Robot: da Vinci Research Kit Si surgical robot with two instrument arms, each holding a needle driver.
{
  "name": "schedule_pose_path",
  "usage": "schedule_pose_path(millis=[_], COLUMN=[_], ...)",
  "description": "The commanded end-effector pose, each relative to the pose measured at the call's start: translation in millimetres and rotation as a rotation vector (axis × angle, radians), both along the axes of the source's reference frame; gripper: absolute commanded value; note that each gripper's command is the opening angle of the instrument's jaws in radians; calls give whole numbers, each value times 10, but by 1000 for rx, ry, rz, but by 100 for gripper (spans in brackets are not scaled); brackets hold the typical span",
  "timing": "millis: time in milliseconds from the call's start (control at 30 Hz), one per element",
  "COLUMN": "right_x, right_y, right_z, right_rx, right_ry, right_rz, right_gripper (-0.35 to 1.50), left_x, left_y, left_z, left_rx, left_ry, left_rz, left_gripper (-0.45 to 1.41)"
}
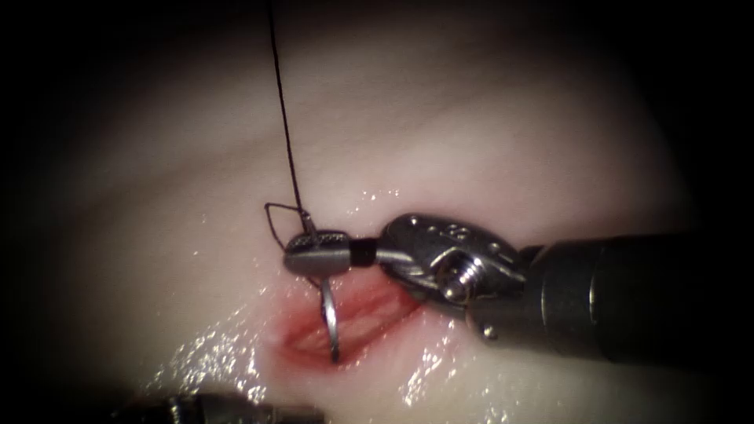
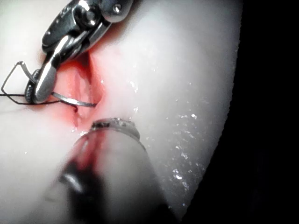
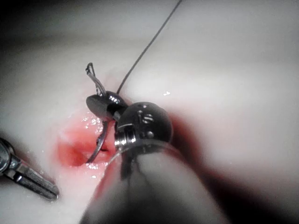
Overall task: Wound Closure
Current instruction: Throw the needle into the tissue below the wound with the right tool.
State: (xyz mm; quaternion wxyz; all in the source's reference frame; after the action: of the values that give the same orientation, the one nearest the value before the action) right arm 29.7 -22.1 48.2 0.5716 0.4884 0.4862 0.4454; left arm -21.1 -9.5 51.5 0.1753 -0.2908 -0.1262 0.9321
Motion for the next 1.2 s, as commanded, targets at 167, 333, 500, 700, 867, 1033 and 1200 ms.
schedule_pose_path(millis=[167, 333, 500, 700, 867, 1033, 1200], right_x=[12, 14, 16, 16, 18, 18, 18], right_y=[-8, -14, -19, -25, -31, -31, -30], right_z=[4, 3, 1, -2, -6, -7, -9], right_rx=[38, 89, 158, 193, 240, 293, 396], right_ry=[2, 1, -2, 3, 1, -8, -10], right_rz=[-7, -16, -17, -21, -26, -19, -14], right_gripper=[-35, -35, -35, -35, -35, -35, -35], left_x=[-6, -6, -6, -6, -6, -6, -4], left_y=[-3, -3, -3, -3, -3, -3, -3], left_z=[7, 7, 7, 7, 7, 7, 7], left_rx=[2, 2, 2, 5, 5, 4, 7], left_ry=[0, 0, 0, -1, -1, 1, 5], left_rz=[-1, -1, -1, 2, 3, 1, -1], left_gripper=[-37, -38, -38, -38, -40, -40, -42])
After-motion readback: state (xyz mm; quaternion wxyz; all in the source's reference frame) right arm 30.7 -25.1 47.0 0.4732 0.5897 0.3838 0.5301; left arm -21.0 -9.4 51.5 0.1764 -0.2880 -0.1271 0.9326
